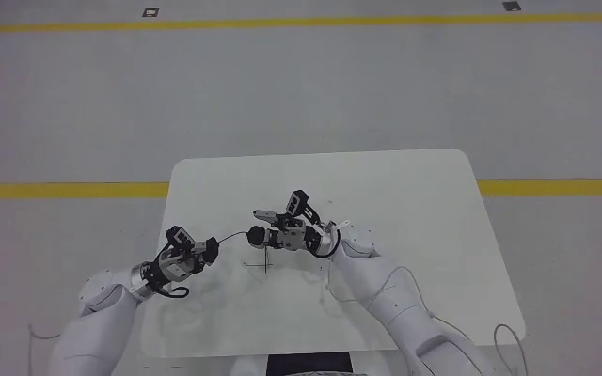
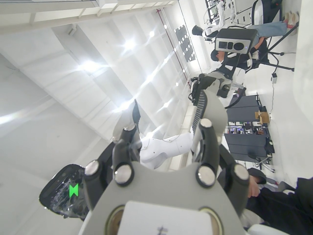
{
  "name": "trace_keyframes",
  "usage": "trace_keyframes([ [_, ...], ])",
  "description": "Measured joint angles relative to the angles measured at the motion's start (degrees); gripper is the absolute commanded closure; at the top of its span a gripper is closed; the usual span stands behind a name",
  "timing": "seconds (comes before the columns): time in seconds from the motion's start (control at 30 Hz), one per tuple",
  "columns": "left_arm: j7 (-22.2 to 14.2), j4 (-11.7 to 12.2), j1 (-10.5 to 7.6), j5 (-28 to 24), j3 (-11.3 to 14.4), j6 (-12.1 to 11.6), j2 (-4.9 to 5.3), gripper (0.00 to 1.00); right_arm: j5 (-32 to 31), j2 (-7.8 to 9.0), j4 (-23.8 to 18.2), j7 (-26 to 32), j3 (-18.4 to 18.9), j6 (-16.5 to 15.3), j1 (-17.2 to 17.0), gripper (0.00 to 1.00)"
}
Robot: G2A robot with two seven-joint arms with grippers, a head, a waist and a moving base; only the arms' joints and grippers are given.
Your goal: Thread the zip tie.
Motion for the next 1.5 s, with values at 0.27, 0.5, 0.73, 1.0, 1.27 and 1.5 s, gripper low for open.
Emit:
trace_keyframes([
  [0.27,0.0,0.0,0.00,0.0,0.0,0.0,0.00,1.00,1.0,-0.60,4.3,0.2,-2.2,-1.1,2.1,0.87],
  [0.5,0.0,0.0,0.00,0.0,0.0,0.0,0.00,1.00,1.9,-0.97,6.5,0.3,-3.4,-1.7,3.0,0.82],
  [0.73,0.0,0.0,0.00,0.0,0.0,0.0,0.00,1.00,2.6,-1.19,7.7,0.7,-4.3,-2.5,3.7,0.91],
  [1.0,0.0,0.0,0.00,0.0,0.0,0.0,0.00,1.00,2.6,-1.34,8.7,0.4,-5.1,-3.1,4.2,1.00],
  [1.27,0.5,-0.2,-0.02,0.0,0.2,0.0,-0.03,0.00,2.0,-1.06,8.3,-1.2,-5.0,-6.2,3.7,1.00],
  [1.5,4.5,-2.2,0.71,-0.7,1.0,0.1,-0.04,0.00,0.8,-0.67,6.7,-2.7,-4.9,-8.8,3.0,1.00],
])
